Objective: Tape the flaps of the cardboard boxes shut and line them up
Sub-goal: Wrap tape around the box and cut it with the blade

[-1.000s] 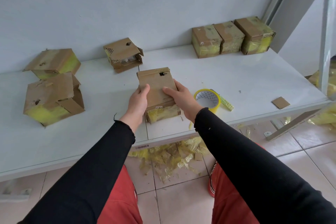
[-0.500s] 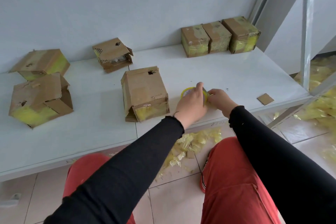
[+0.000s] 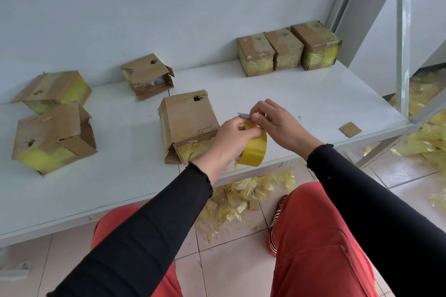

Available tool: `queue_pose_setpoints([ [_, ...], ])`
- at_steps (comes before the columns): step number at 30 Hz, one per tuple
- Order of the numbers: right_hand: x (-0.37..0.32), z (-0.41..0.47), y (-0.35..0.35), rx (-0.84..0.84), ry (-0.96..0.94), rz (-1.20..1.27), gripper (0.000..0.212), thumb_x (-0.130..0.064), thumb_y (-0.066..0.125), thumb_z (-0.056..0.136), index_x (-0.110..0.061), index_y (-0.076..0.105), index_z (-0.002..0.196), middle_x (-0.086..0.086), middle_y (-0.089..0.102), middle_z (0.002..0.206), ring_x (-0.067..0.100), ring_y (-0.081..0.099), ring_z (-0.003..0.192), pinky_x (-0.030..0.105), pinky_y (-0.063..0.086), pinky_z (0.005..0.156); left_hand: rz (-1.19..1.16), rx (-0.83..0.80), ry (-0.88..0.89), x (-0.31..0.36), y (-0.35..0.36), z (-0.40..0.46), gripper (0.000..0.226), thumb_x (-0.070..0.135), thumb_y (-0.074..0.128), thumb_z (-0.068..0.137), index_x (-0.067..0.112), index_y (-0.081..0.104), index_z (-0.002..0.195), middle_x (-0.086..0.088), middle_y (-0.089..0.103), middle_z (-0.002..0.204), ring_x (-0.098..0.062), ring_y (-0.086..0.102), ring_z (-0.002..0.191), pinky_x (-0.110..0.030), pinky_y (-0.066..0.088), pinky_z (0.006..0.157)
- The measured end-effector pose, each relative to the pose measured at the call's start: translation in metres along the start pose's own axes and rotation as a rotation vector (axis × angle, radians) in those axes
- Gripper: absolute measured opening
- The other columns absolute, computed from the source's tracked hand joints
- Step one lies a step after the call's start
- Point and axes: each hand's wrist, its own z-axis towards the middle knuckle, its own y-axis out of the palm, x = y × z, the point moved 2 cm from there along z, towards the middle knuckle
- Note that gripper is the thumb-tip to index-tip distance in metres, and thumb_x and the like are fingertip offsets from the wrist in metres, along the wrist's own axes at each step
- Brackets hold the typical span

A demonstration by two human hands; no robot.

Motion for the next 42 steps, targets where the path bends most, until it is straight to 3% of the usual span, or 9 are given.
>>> queue_pose_setpoints([
  [3,0.004,0.006,-0.018,0.142,0.075,0.212,0.022,-0.023,0.046,0.110,-0.009,0.062,0.102,0.004,0.055,0.094,0.017,0.049,0.085,0.033,0.037,0.080,-0.054,0.013,0.035,0.005,-0.010,-0.021,0.014,0.028,0.082,0.079,0.022,0.076,0.090,0.013,0.075,0.087,-0.008,0.065,0.075,-0.022,0.047,0.067],
  [9,-0.017,-0.005,-0.025,0.172,0.185,0.432,0.047,-0.060,0.060,0.093,-0.019,0.043,0.076,-0.007,0.033,0.070,0.012,0.031,0.065,0.028,0.025,0.058,-0.069,0.128,0.189,0.028,-0.048,-0.055,0.014,0.016,0.081,0.085,0.029,0.081,0.079,-0.013,0.064,0.098,-0.013,0.056,0.087,-0.029,0.044,0.082],
  [13,-0.050,-0.018,0.013,0.182,0.270,0.472,0.057,-0.071,0.051,0.090,-0.019,0.046,0.066,-0.003,0.037,0.063,0.016,0.033,0.059,0.031,0.026,0.055,0.123,0.231,0.412,0.049,-0.075,-0.056,0.012,0.010,0.085,0.081,0.020,0.082,0.085,-0.002,0.062,0.111,0.008,0.054,0.099,-0.007,0.037,0.087],
  [15,-0.063,-0.025,0.023,0.161,0.228,0.460,0.053,-0.060,0.042,0.102,-0.019,0.055,0.071,-0.009,0.045,0.062,0.012,0.039,0.055,0.032,0.032,0.058,0.124,0.242,0.440,0.053,-0.089,-0.052,0.007,0.008,0.084,0.082,0.012,0.082,0.088,-0.011,0.071,0.105,-0.011,0.065,0.098,-0.021,0.045,0.086],
  [21,-0.116,-0.042,0.044,0.014,-0.016,0.554,0.049,-0.048,0.033,0.105,-0.015,0.062,0.126,0.007,0.058,0.110,0.023,0.057,0.101,0.040,0.050,0.088,-0.198,0.157,0.186,0.045,-0.127,-0.027,0.010,0.021,0.082,0.085,0.018,0.074,0.080,0.005,0.077,0.084,-0.006,0.071,0.077,-0.022,0.058,0.069],
  [26,-0.137,-0.044,0.054,0.057,0.074,0.602,0.034,-0.034,0.039,0.110,-0.010,0.038,0.085,-0.003,0.032,0.076,0.015,0.035,0.072,0.033,0.032,0.067,-0.218,0.192,0.111,0.030,-0.135,-0.001,0.010,0.024,0.083,0.084,0.016,0.076,0.085,0.005,0.076,0.081,-0.008,0.067,0.075,-0.026,0.056,0.064],
  [31,-0.130,-0.046,0.058,0.079,0.295,0.616,0.046,-0.043,0.039,0.109,0.002,0.045,0.101,0.027,0.065,0.096,0.049,0.062,0.097,0.066,0.049,0.087,-0.134,0.254,0.193,0.043,-0.144,0.035,0.008,0.029,0.083,0.085,0.023,0.078,0.087,0.014,0.077,0.082,0.005,0.064,0.078,-0.024,0.049,0.081],
  [36,-0.121,-0.053,0.062,0.030,0.424,0.636,0.042,-0.042,0.042,0.109,-0.001,0.047,0.104,0.020,0.074,0.093,0.037,0.073,0.089,0.065,0.054,0.087,-0.048,0.238,0.201,0.041,-0.153,0.077,0.011,0.025,0.087,0.081,0.020,0.079,0.087,0.012,0.078,0.091,0.011,0.067,0.088,-0.015,0.041,0.084],
  [42,-0.116,-0.067,0.073,-0.059,0.514,0.654,0.045,-0.045,0.043,0.108,-0.001,0.045,0.099,0.015,0.064,0.084,0.038,0.074,0.086,0.056,0.055,0.084,-0.007,0.257,0.154,0.027,-0.172,0.108,0.020,0.028,0.086,0.083,0.014,0.079,0.095,0.010,0.078,0.103,-0.006,0.064,0.114,-0.036,0.043,0.112],
])
